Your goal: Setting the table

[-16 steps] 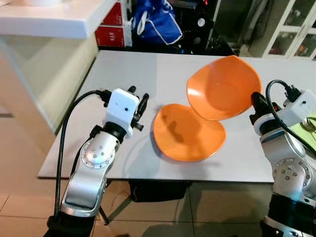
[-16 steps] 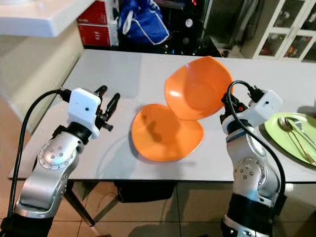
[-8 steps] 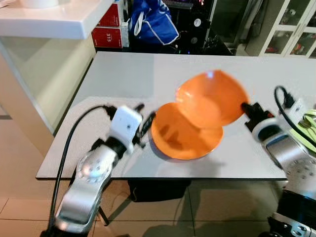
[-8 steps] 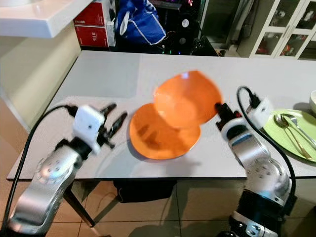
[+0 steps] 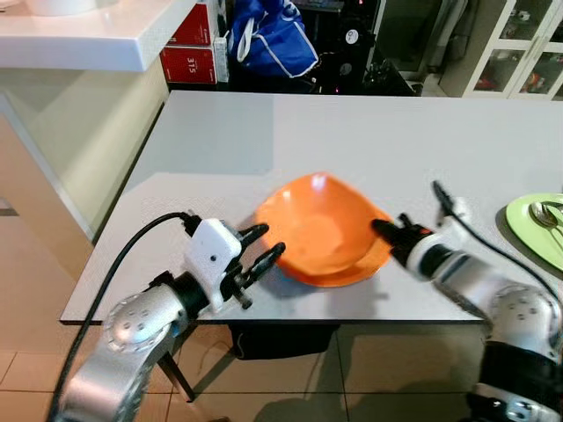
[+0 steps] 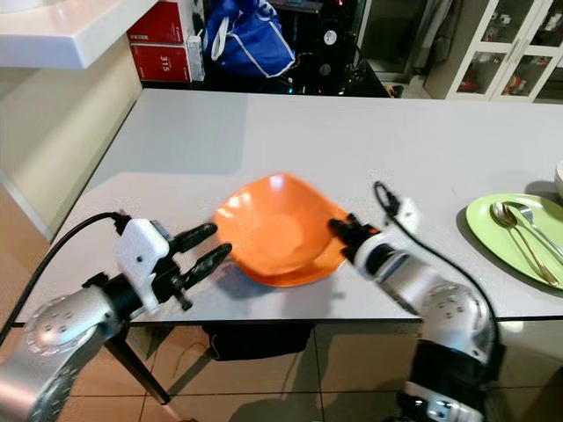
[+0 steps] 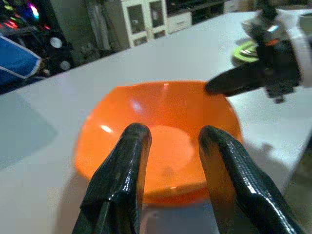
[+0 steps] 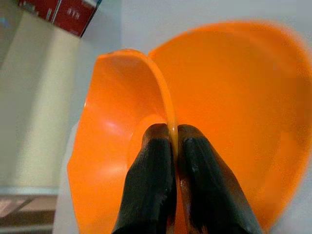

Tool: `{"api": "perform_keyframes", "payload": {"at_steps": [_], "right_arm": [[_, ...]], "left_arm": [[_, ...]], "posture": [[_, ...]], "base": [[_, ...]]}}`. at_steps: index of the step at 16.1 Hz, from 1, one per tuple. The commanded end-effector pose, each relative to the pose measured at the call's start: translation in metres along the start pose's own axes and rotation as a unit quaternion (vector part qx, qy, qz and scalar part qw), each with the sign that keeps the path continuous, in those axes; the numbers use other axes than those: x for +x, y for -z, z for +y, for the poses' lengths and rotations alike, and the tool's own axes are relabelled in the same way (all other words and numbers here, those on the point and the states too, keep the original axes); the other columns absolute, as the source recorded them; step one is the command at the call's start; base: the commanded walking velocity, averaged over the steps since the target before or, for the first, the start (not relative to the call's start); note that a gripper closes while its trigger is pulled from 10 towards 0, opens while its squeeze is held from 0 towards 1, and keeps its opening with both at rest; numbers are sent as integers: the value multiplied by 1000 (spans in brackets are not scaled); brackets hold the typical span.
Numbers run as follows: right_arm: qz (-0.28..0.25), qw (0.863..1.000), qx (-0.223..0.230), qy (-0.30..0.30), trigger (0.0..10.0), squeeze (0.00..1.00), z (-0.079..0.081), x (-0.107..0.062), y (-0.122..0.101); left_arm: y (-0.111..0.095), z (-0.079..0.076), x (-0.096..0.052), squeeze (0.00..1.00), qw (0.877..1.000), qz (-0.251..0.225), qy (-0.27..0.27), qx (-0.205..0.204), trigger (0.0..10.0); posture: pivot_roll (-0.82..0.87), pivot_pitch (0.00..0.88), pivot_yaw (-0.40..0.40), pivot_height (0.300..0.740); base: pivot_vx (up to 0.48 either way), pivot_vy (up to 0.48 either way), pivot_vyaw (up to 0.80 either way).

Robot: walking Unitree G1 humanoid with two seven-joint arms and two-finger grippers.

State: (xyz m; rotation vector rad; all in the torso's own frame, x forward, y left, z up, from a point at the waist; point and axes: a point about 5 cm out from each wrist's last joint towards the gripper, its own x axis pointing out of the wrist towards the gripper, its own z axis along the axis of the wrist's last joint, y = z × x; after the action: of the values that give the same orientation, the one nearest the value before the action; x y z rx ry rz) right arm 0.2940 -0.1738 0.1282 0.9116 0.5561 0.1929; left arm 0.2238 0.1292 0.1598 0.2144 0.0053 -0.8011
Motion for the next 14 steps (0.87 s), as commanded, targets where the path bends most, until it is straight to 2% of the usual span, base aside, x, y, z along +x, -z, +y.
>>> {"api": "perform_keyframes", "payload": {"at_steps": [1,8,9,10,14], "right_arm": [[5,1000,9,-13,10000,0,5,2,-1],[-14,999,0,43,10000,0,-6,3,-12],[-12,999,-1,45,10000,110,-7,3,-13],[-8,999,-7,51,10000,1000,-8,3,-14],[-2,998,-1,59,10000,1000,-9,4,-17]], "left_arm": [[1,-3,-4,0,1000,13,15,-5,10000],[1,-3,-5,0,1000,22,17,0,10000],[1,-3,-5,0,1000,22,17,1,10000],[1,-3,-5,0,1000,22,17,2,10000],[0,-3,-3,0,1000,20,15,3,10000]], "posture": [[-12,0,-32,740],[-11,0,-34,740],[-11,0,-33,740],[-11,0,-34,740],[-10,0,-35,740]], "base": [[0,0,0],[0,0,0],[0,0,0],[0,0,0],[0,0,0]]}}
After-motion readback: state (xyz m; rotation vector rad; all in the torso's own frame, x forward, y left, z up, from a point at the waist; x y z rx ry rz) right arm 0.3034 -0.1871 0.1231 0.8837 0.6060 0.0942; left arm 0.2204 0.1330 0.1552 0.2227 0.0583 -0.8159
